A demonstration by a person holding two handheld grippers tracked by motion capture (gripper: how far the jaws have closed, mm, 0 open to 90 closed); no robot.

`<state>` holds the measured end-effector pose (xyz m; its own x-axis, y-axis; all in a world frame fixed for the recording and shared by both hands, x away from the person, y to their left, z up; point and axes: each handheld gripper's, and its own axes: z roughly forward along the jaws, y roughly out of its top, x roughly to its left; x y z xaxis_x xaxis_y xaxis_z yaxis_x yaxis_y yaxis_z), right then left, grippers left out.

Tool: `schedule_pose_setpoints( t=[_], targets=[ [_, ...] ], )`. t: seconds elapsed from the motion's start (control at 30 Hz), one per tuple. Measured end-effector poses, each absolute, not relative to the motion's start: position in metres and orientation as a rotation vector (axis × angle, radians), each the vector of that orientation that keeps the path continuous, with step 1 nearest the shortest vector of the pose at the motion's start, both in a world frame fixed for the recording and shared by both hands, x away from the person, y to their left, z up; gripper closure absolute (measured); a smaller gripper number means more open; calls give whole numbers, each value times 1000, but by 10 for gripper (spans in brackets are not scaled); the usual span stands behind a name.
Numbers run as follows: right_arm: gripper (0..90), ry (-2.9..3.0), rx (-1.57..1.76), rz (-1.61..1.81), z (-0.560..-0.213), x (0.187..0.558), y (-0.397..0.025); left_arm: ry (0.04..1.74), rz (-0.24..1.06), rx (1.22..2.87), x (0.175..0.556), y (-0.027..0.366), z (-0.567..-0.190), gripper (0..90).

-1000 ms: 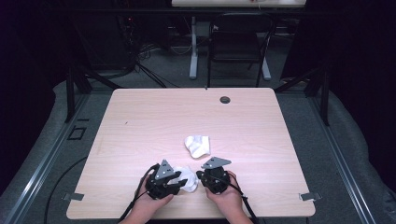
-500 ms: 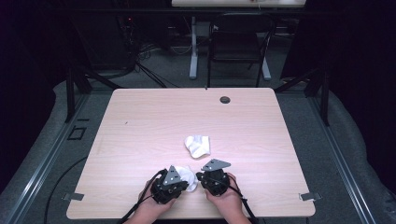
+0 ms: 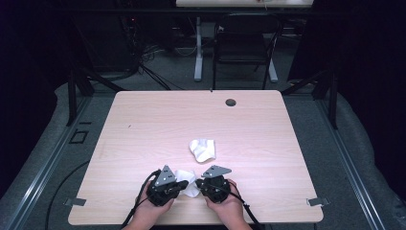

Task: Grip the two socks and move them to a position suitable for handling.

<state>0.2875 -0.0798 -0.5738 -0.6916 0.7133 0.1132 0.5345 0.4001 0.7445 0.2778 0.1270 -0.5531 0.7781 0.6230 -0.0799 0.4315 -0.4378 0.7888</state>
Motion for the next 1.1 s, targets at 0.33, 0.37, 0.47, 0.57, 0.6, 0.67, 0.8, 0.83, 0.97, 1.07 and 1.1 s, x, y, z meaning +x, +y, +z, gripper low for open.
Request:
schedule_pose_setpoints(
  t=[0.33, 0.37, 0.47, 0.57, 0.6, 0.67, 0.8, 0.83, 0.97, 1.07, 1.1],
  targets=[
    [900, 2483, 1089, 1073, -579, 289, -81, 859, 323, 2056, 276, 158, -544, 892],
    [900, 2482, 1093, 1073, -579, 289, -83, 883, 321, 2048, 276, 164, -544, 892],
    [900, 2487, 1099, 1060, -578, 288, -86, 946, 302, 2032, 277, 174, -545, 892],
    [900, 2487, 1090, 1034, -577, 286, -89, 975, 309, 2054, 275, 177, -547, 890],
    [900, 2488, 1087, 1028, -577, 286, -90, 972, 312, 2061, 274, 177, -548, 890],
    [900, 2482, 1090, 1027, -577, 284, -92, 981, 313, 2074, 271, 178, -549, 888],
    [900, 2484, 1110, 1015, -576, 283, -96, 1016, 320, 2080, 268, 185, -552, 875],
    [900, 2490, 1112, 1014, -576, 282, -97, 1025, 319, 2080, 267, 187, -553, 870],
    [900, 2491, 1107, 1000, -575, 281, -101, 1087, 313, 2055, 266, 200, -554, 816],
    [900, 2495, 1114, 985, -574, 281, -103, 1106, 330, 2003, 268, 205, -549, 775],
    [900, 2499, 1116, 980, -574, 280, -103, 1094, 330, 1996, 268, 205, -548, 764]
  ],
)
